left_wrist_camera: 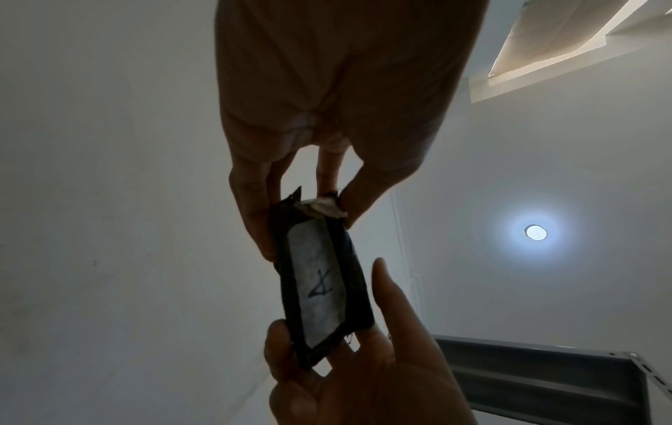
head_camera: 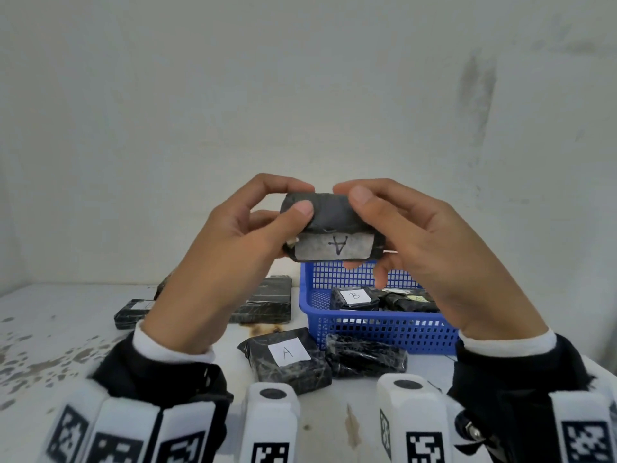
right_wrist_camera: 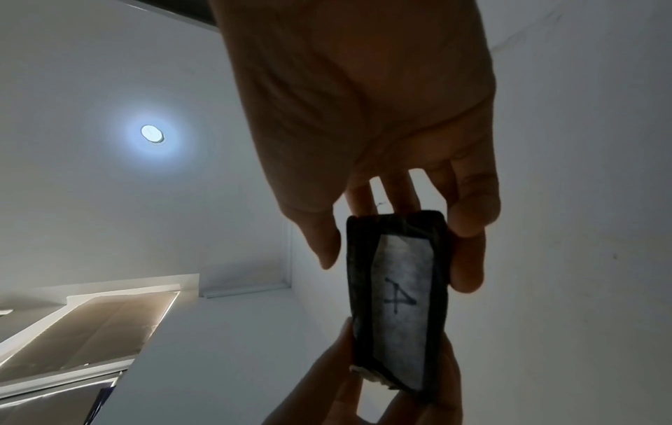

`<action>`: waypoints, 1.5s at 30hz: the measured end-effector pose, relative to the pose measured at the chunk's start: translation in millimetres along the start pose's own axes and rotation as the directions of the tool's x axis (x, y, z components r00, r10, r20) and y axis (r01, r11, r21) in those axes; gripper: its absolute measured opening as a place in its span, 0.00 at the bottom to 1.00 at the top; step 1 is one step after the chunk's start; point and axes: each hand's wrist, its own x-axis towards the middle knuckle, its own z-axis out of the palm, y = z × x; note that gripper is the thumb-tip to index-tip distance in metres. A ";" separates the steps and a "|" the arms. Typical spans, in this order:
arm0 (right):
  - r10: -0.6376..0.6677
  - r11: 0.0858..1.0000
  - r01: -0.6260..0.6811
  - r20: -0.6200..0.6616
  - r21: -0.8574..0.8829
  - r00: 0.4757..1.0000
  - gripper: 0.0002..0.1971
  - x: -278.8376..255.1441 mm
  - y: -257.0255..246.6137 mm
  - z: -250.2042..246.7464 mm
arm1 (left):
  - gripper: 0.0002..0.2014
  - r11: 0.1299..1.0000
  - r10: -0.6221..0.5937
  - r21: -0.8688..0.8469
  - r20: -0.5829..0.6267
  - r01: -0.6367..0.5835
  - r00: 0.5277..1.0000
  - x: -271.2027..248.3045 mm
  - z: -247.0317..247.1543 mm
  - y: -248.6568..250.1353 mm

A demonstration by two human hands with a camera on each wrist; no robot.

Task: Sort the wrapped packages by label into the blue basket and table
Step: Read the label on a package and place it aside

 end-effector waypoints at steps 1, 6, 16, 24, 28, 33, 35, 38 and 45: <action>-0.011 1.000 0.011 0.007 -0.010 1.000 0.10 0.3 0.5 0.1 | 0.08 1.000 0.006 0.012 -0.003 -0.006 1.000 -0.6 0.6 0.3; -0.020 1.000 0.020 0.050 -0.017 0.999 0.18 0.6 0.9 0.5 | 0.10 0.998 0.054 0.032 -0.058 -0.053 0.997 -2.0 1.8 1.5; -0.017 1.000 0.018 0.030 -0.024 0.999 0.13 0.3 -0.9 3.1 | 0.11 0.997 0.045 0.067 -0.063 -0.041 0.997 -3.3 4.0 3.4; -0.068 0.997 0.067 0.018 0.040 0.998 0.21 -0.9 -1.5 1.8 | 0.23 0.997 -0.070 0.014 -0.073 0.071 0.995 -0.8 5.1 2.0; -0.016 0.998 0.016 -0.001 0.059 1.000 0.23 0.3 -1.3 -0.8 | 0.25 0.999 -0.040 -0.015 -0.096 0.039 0.995 -1.4 3.6 3.4; -0.001 0.999 0.001 0.005 0.043 1.000 0.18 0.7 -0.5 0.0 | 0.14 1.000 -0.031 -0.001 -0.089 0.031 0.996 -1.9 3.0 4.0; -0.007 0.999 0.005 0.033 0.044 0.999 0.15 0.3 -0.9 0.4 | 0.16 0.999 -0.032 0.006 -0.103 0.032 0.994 -2.1 2.4 4.1; -0.003 0.999 0.001 0.030 0.051 1.000 0.11 0.1 -0.3 0.4 | 0.10 1.000 -0.023 0.017 -0.105 0.025 0.994 -2.1 2.1 3.5; -0.003 0.996 0.002 0.009 0.092 1.000 0.12 0.1 0.6 0.6 | 0.15 0.998 -0.017 0.057 -0.087 0.022 0.996 -3.9 6.1 4.8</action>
